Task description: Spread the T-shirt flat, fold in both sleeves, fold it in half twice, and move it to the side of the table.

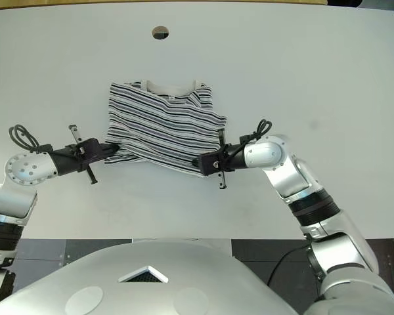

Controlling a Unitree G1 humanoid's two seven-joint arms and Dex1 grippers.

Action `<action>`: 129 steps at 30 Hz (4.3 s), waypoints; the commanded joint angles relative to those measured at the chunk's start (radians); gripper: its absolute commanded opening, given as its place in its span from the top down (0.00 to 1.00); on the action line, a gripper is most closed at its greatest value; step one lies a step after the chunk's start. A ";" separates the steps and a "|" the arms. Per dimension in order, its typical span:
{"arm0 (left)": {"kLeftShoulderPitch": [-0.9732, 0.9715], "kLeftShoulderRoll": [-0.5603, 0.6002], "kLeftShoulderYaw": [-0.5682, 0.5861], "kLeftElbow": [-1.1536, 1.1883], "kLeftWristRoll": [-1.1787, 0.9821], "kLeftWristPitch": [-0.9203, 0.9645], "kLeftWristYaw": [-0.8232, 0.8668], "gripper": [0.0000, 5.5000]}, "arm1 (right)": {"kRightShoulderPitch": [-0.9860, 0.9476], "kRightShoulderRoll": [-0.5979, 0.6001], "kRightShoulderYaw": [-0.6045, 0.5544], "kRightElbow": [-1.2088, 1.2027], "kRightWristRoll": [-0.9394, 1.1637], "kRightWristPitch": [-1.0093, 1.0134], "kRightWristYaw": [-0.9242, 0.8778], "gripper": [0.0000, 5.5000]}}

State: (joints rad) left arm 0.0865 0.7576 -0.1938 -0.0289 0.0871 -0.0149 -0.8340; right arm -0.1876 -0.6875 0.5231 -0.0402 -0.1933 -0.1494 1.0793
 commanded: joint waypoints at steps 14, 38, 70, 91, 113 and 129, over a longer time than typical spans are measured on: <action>-0.393 -0.030 -0.192 0.413 0.246 -0.172 -0.002 0.98 | 0.117 -0.091 0.105 -0.177 -0.012 0.131 0.111 0.98; -0.817 -0.374 -0.324 0.959 0.422 -0.484 0.311 0.98 | -0.095 0.163 -0.152 -0.216 0.107 0.381 -0.213 0.98; -0.044 -0.034 0.053 0.177 0.070 -0.375 0.201 0.98 | 0.177 -0.133 -0.200 -0.259 -0.020 0.047 -0.153 0.98; 0.139 0.161 -0.041 -0.006 0.297 -0.649 0.143 0.52 | 0.349 -0.340 -0.228 -0.324 -0.126 -0.219 -0.080 0.48; -0.014 0.059 -0.220 0.002 0.328 -0.634 0.115 0.52 | 0.156 -0.101 -0.057 -0.144 -0.490 -0.579 -0.399 0.48; -0.015 0.088 -0.226 -0.025 0.193 -0.577 0.019 0.87 | 0.208 -0.123 -0.064 -0.140 -0.179 -0.370 -0.239 0.95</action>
State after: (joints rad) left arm 0.0665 0.8248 -0.4224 -0.0446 0.3185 -0.6244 -0.7759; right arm 0.0044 -0.7986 0.4789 -0.1645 -0.4605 -0.5947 0.7904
